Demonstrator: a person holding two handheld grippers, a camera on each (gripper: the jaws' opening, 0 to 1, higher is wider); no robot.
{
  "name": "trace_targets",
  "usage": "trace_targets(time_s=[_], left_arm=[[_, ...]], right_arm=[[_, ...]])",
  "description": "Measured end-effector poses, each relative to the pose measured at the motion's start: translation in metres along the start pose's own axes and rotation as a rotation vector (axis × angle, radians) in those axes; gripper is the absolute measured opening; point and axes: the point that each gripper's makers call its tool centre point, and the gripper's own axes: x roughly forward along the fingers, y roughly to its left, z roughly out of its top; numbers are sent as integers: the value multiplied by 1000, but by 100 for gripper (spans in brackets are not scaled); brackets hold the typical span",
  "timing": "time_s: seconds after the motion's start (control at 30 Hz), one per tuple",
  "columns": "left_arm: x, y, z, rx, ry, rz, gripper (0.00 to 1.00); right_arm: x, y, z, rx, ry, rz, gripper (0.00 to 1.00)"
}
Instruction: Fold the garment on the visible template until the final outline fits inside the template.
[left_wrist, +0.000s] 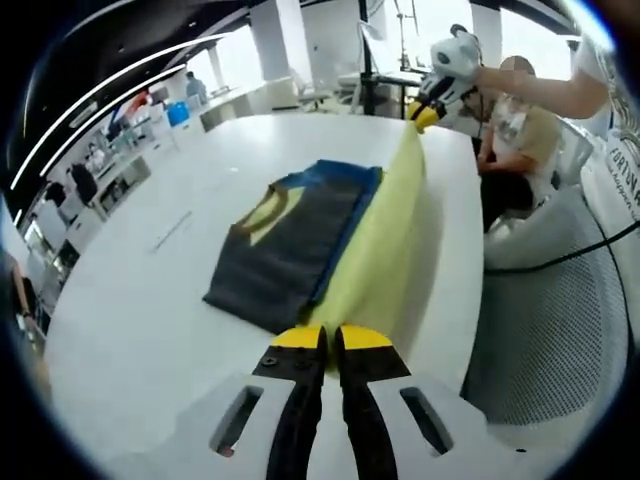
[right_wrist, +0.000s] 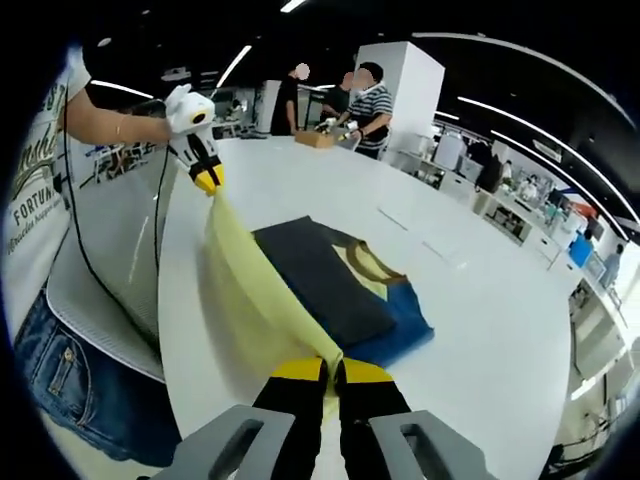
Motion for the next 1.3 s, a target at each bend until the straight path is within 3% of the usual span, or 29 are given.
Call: trace_targets(time_s=[0.63, 1.07, 1.3], left_arm=[[10, 53, 36, 10, -50, 103, 2], [14, 80, 51, -14, -77, 172, 2], [21, 92, 56, 7, -59, 202, 2]], right_arm=[[11, -49, 26, 19, -57, -102, 0], [21, -76, 41, 33, -81, -175, 0], [25, -94, 49, 41, -93, -221, 0]])
